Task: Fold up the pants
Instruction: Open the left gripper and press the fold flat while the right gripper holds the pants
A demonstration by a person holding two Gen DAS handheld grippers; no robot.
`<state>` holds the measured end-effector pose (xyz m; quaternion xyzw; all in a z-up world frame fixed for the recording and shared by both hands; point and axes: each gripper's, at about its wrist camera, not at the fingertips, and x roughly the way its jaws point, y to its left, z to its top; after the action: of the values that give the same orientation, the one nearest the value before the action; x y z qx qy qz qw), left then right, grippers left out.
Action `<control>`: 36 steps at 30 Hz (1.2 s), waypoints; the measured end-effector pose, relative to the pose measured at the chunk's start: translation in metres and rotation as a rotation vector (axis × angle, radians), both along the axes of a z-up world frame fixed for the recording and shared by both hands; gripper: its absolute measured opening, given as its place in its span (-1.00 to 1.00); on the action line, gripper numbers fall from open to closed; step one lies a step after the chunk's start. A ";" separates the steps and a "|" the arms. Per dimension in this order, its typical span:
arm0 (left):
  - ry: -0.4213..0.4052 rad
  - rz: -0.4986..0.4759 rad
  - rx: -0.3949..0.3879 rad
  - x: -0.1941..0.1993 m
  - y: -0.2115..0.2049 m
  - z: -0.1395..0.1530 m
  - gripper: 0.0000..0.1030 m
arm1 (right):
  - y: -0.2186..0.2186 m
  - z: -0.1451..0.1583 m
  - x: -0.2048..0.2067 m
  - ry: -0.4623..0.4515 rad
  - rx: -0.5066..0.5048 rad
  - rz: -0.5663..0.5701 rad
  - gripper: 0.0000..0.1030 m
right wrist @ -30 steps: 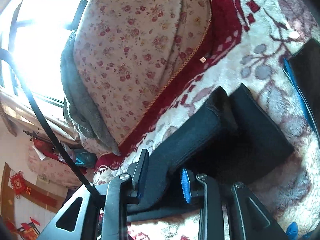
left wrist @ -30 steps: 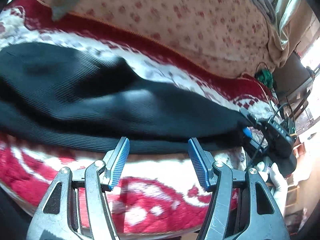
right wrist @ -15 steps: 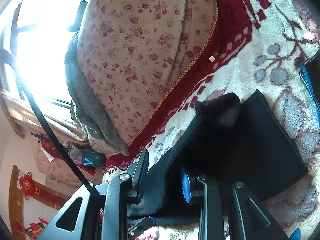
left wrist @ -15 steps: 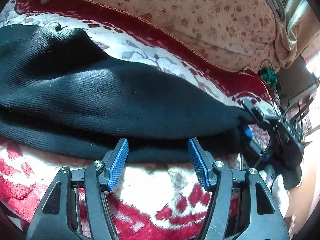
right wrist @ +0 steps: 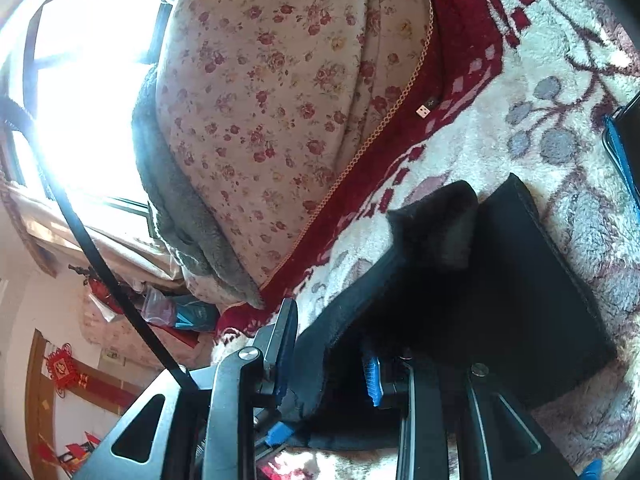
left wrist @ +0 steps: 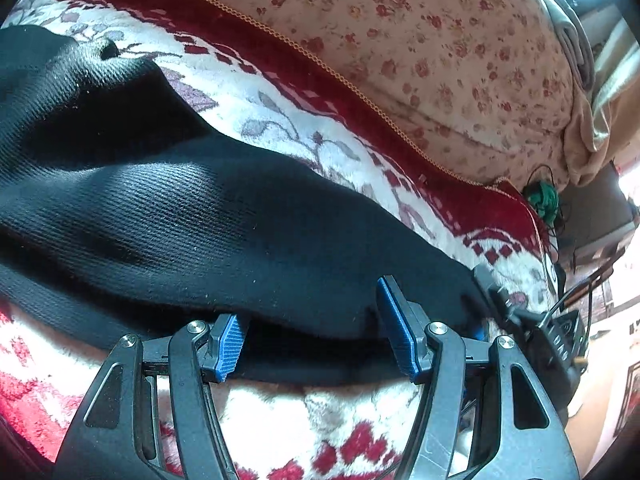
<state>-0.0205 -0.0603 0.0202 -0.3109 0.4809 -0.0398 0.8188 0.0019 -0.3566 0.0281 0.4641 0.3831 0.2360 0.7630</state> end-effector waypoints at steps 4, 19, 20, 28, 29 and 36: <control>-0.004 -0.026 0.084 0.004 -0.007 -0.001 -0.49 | 0.001 -0.006 -0.002 -0.018 -0.112 -0.020 -0.52; -0.061 -0.142 0.154 -0.010 -0.036 0.016 -0.88 | -0.014 0.013 -0.023 -0.093 -0.216 -0.022 -0.87; -0.063 -0.140 0.164 -0.012 -0.037 0.016 -0.88 | -0.016 0.015 -0.025 -0.091 -0.224 -0.025 -0.87; -0.079 -0.150 0.232 -0.024 -0.043 0.004 -0.74 | -0.019 -0.014 -0.017 0.089 -0.278 -0.012 -0.83; -0.080 -0.158 0.238 -0.026 -0.044 0.004 -0.68 | -0.021 -0.014 -0.018 0.091 -0.267 -0.018 -0.81; -0.093 -0.207 0.268 -0.043 -0.042 0.011 -0.61 | -0.025 0.019 -0.035 0.082 -0.511 -0.101 -0.59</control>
<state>-0.0634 -0.1025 0.0312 -0.1455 0.4728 -0.0735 0.8659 -0.0336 -0.3818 0.0476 0.2841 0.4371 0.0742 0.8502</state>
